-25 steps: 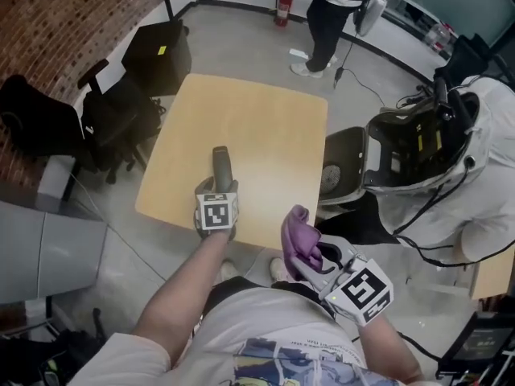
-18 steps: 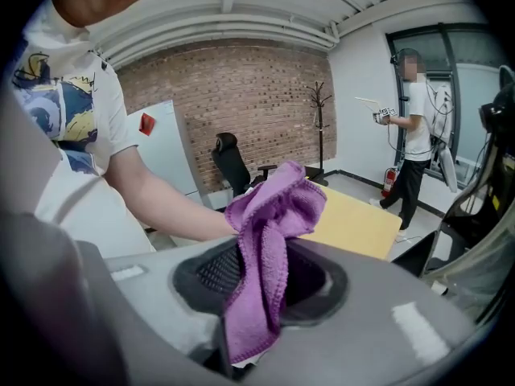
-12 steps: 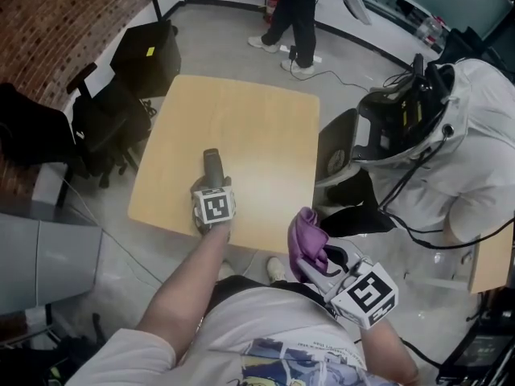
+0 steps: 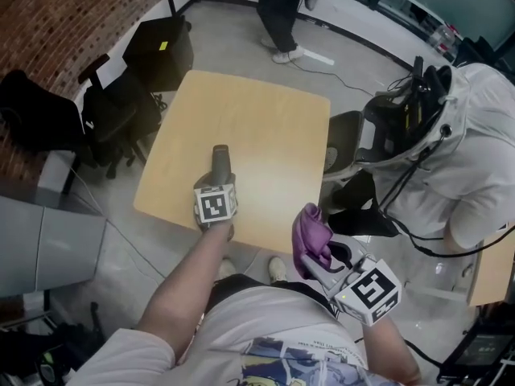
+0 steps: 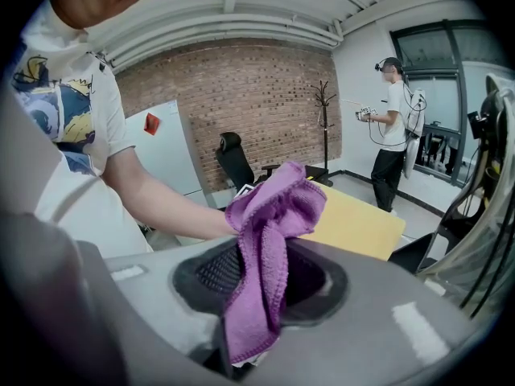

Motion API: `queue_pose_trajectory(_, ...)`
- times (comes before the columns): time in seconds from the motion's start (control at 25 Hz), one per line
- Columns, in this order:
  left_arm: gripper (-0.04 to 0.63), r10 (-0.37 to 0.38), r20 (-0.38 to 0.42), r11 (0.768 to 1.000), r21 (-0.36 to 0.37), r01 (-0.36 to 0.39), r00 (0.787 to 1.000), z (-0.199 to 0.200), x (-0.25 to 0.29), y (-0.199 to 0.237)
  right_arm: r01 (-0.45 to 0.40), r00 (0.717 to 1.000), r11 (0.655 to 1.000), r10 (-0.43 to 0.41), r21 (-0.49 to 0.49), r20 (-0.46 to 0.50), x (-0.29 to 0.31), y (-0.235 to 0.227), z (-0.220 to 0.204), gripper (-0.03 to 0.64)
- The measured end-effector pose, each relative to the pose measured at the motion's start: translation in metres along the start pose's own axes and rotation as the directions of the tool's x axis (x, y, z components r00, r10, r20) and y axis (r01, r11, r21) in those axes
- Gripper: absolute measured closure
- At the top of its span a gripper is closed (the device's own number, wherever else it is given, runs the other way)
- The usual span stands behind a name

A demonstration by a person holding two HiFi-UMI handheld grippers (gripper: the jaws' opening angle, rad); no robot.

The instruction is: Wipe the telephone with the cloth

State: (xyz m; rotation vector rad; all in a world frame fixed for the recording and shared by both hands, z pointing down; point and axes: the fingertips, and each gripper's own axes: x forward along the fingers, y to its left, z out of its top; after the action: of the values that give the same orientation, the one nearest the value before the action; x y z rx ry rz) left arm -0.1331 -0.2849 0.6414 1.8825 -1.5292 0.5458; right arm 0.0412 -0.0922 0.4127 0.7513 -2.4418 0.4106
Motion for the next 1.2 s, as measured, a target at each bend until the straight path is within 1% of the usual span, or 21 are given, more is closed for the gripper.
queue_pose_trajectory(0.2, 0.339, -0.044, 0.063, 0.999, 0.013, 0.043, 0.997, 0.015, -0.028, -0.012, -0.026, 1.0, 0.999, 0.026, -0.028, 0.014, 0.001, -0.007, 0.007, 0.499)
queue_pose_trajectory(0.32, 0.339, -0.094, 0.107, 0.995, 0.04, 0.09, 0.99, 0.026, -0.055, -0.027, -0.039, 0.999, 0.998, 0.041, -0.045, 0.037, 0.001, -0.013, 0.018, 0.499)
queue_pose_trajectory(0.52, 0.339, -0.19, 0.178, 0.979, 0.103, 0.173, 0.966, 0.04, -0.106, -0.061, -0.065, 0.994, 0.994, 0.071, -0.083, 0.078, 0.003, -0.022, 0.04, 0.499)
queue_pose_trajectory(0.72, 0.339, -0.264, 0.224, 0.959, 0.162, 0.231, 0.938, 0.049, -0.152, -0.092, -0.12, 0.983, 0.982, 0.138, -0.143, 0.125, 0.01, -0.018, 0.072, 0.499)
queue_pose_trajectory(0.88, 0.339, -0.312, 0.244, 0.94, 0.224, 0.259, 0.918, 0.048, -0.181, -0.115, -0.165, 0.967, 0.965, 0.199, -0.203, 0.161, 0.016, -0.007, 0.098, 0.499)
queue_pose_trajectory(1.04, 0.339, -0.356, 0.246, 0.92, 0.26, 0.292, 0.902, 0.042, -0.201, -0.136, -0.21, 0.945, 0.943, 0.264, -0.259, 0.191, 0.023, 0.011, 0.122, 0.499)
queue_pose_trajectory(1.2, 0.339, -0.397, 0.225, 0.899, 0.291, 0.327, 0.89, 0.035, -0.215, -0.156, -0.268, 0.923, 0.909, 0.336, -0.318, 0.185, 0.035, 0.034, 0.137, 0.499)
